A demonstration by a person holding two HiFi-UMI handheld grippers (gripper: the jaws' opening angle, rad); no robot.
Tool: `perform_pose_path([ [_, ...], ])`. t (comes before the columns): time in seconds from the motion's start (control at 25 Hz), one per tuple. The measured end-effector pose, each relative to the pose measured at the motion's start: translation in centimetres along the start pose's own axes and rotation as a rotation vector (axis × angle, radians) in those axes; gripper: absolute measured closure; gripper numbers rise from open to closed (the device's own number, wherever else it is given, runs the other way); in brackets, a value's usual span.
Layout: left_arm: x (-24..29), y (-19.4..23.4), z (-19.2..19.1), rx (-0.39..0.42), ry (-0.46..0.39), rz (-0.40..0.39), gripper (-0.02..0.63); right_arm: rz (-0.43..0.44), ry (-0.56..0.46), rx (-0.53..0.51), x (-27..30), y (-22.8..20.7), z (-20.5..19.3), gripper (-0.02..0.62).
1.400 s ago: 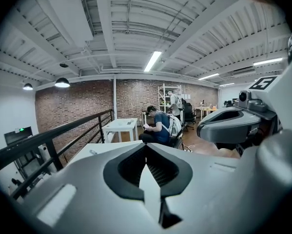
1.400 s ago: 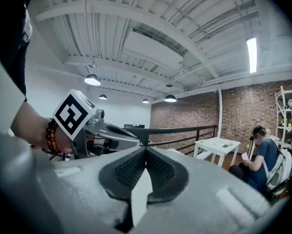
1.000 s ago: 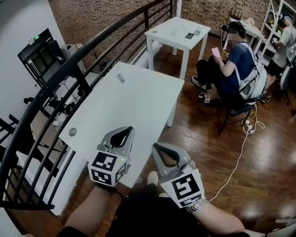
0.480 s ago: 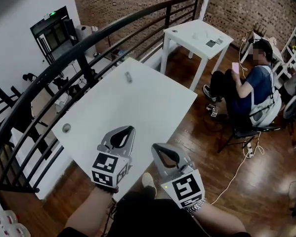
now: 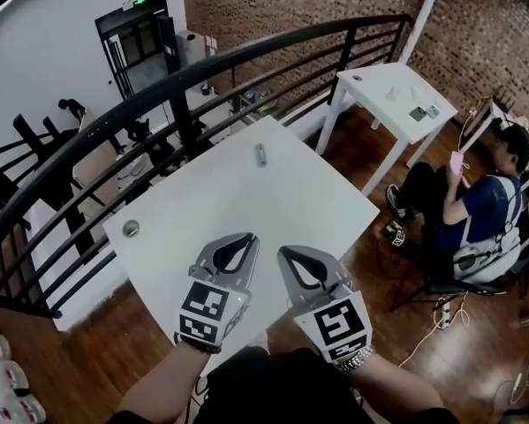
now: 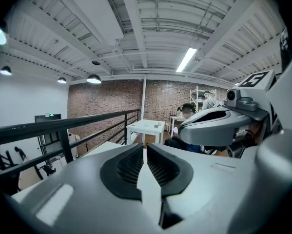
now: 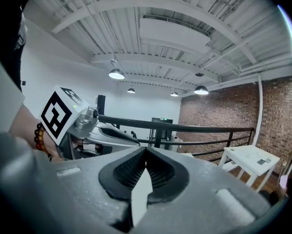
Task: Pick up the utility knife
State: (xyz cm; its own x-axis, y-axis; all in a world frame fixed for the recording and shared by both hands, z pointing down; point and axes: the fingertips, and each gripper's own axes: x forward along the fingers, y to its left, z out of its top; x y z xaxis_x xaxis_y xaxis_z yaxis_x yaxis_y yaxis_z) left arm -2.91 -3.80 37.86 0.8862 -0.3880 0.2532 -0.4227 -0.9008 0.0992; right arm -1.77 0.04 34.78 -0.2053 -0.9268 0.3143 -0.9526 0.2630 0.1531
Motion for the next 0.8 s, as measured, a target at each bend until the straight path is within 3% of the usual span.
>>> perform_pose_path([
  [0.44,1.6,3.3,0.5,-0.008,0.012,0.147,0.577,0.133,0.007,-0.001,5.4,-2.5,-0.9,0.603],
  [0.8,8.9,4.0,0.8,-0.05,0.079,0.279,0.558,0.27,0.009,0.026,8.7,-9.8,-2.6,0.603],
])
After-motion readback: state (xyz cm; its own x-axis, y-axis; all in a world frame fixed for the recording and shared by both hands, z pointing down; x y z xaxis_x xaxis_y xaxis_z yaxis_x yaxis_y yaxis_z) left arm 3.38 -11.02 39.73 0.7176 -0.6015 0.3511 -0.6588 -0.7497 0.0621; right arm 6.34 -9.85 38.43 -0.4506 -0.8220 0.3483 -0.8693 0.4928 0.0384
